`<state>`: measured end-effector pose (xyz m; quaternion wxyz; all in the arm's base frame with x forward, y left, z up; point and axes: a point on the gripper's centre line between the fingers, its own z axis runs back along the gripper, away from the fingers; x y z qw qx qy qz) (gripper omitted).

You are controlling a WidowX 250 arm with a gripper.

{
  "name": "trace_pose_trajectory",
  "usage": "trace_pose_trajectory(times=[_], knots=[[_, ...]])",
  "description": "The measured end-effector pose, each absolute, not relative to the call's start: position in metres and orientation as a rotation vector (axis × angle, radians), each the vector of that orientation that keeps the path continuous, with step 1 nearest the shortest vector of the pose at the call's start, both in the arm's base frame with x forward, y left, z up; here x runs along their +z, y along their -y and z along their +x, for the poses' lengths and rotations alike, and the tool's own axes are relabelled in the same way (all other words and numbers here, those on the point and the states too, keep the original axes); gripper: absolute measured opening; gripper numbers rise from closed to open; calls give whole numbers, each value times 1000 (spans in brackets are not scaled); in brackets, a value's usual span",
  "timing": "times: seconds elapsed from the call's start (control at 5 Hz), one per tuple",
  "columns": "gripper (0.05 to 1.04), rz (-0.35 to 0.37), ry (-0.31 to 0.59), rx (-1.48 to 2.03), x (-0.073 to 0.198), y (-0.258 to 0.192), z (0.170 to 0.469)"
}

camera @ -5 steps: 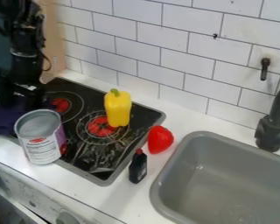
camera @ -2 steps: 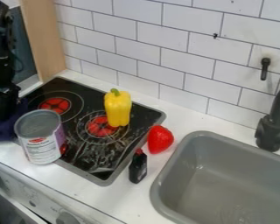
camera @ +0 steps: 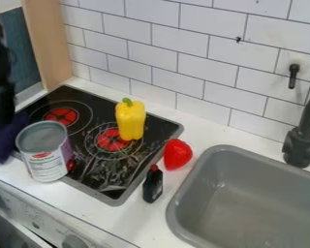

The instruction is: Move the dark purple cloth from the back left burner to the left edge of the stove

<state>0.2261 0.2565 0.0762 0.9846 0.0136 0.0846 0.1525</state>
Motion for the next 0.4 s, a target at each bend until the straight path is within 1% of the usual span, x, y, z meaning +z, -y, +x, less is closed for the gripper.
trace_pose_trajectory(times=[0.2,0.4], knots=[[1000,51,-101,273,101,-252,226],[1000,65,-68,252,108,-240,219]])
